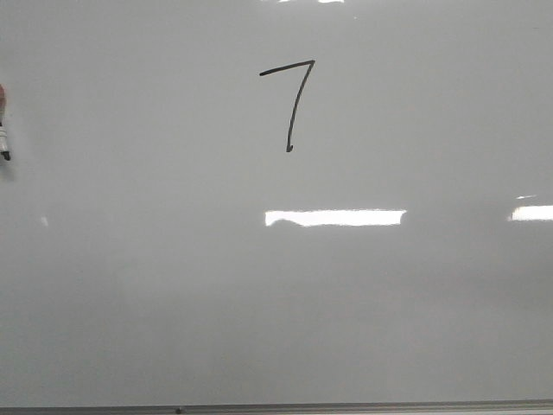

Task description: Write number 7 on whiteboard

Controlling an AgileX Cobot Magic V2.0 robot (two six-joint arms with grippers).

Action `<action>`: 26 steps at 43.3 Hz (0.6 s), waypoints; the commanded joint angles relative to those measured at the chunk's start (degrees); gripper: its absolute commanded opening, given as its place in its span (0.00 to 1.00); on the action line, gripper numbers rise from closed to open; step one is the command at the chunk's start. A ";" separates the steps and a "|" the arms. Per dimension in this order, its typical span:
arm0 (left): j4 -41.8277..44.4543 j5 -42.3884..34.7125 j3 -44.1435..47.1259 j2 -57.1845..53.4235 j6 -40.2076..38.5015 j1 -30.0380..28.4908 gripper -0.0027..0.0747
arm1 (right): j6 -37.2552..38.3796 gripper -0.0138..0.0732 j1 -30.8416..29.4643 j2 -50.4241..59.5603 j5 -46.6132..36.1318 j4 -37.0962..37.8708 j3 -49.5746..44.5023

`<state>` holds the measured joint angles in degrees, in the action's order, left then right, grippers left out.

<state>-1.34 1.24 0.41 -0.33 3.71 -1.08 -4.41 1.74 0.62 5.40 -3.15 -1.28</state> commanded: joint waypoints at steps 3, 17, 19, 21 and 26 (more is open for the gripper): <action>-0.42 -4.84 0.77 -0.74 -0.21 0.44 0.01 | -0.33 0.08 -0.43 0.98 -8.29 -0.05 -0.13; -0.42 -4.84 0.77 -0.74 -0.21 0.44 0.01 | -0.33 0.08 -0.43 0.98 -9.13 -0.05 -0.13; -0.42 -4.84 0.77 -0.74 -0.21 0.44 0.01 | -0.27 0.08 -0.43 0.98 -9.13 -0.12 -0.13; -0.42 -4.84 0.77 -0.74 -0.21 0.44 0.01 | 0.01 0.08 -0.43 0.98 -9.13 -0.97 -0.13; -0.42 -4.84 0.77 -0.74 -0.21 0.44 0.01 | 0.15 0.08 -0.43 0.98 -9.13 -2.56 -0.13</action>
<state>-1.34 1.24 0.41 -0.33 3.71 -1.08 -4.41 1.74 0.62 1.33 -4.39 -1.52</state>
